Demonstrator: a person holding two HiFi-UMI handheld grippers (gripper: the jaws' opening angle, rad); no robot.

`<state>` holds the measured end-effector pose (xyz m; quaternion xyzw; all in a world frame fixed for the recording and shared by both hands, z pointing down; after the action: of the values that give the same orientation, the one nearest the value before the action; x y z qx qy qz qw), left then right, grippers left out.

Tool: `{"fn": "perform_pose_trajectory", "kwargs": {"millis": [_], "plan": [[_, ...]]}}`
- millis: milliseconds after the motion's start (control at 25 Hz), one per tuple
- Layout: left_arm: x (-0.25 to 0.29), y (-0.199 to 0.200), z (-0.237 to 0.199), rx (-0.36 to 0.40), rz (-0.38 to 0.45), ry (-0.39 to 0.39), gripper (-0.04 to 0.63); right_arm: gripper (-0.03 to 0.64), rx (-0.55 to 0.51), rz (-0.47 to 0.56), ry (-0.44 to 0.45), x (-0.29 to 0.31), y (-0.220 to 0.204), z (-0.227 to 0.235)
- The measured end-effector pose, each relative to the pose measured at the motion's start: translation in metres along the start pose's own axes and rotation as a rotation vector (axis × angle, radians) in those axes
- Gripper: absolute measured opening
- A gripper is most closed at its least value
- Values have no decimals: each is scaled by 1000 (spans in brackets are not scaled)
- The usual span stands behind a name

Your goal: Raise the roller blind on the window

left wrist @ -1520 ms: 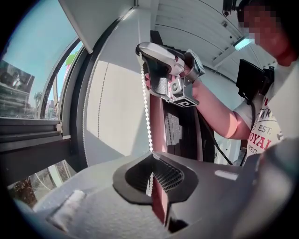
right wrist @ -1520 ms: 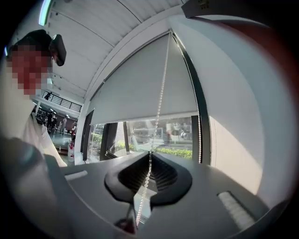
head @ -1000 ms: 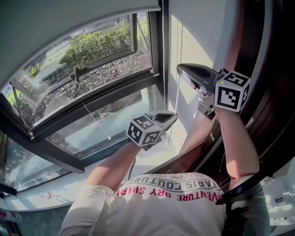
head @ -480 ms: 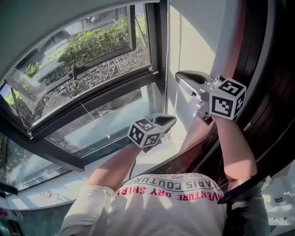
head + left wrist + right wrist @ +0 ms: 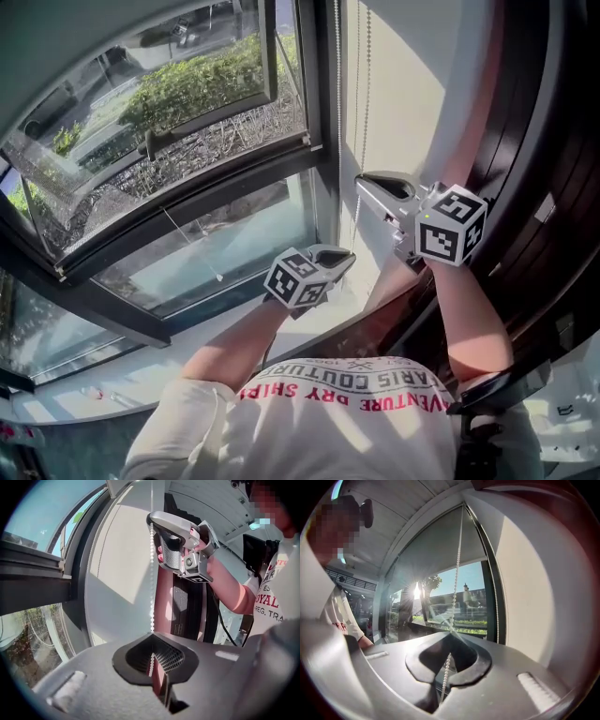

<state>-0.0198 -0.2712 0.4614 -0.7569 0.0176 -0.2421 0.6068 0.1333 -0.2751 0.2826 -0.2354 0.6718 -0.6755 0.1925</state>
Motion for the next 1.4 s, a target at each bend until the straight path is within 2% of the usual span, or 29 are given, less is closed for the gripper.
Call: {"fn": "perform_pose_trajectory", "kwargs": {"millis": [400, 640, 720, 840, 960, 1120, 1200, 1400], "plan": [[12, -53, -4, -55, -119, 13, 8, 6, 14, -111, 2, 9, -55, -9], [18, -105, -3, -108, -218, 1, 8, 6, 34, -221, 22, 21, -102, -22], [18, -121, -2, -124, -227, 11, 8, 6, 55, -243, 31, 24, -115, -25], [16, -131, 0, -146, -205, 19, 9, 6, 73, -247, 34, 25, -123, -27], [14, -132, 0, -137, -179, 9, 9, 6, 62, -246, 25, 26, -122, -28], [12, -130, -4, -224, -150, -14, 14, 6, 64, -244, 15, 26, -123, -28], [9, -122, -6, -223, -125, -9, 74, 6, 70, -242, 10, 25, -123, -26], [-11, -75, -6, -193, 13, -17, 98, 6, 81, -234, -10, 16, -125, -24]]}}
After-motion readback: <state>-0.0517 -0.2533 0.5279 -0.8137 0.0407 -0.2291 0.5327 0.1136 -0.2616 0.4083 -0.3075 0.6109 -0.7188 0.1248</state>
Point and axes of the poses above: the fingertips, and each gripper's own axes: x forward along the fingers, z to its right, y out of its top, the point moved 10 cm from there along -x, backward along the fingers, and after that the axes turned 1 degree about -x, right-handed, at the moved point
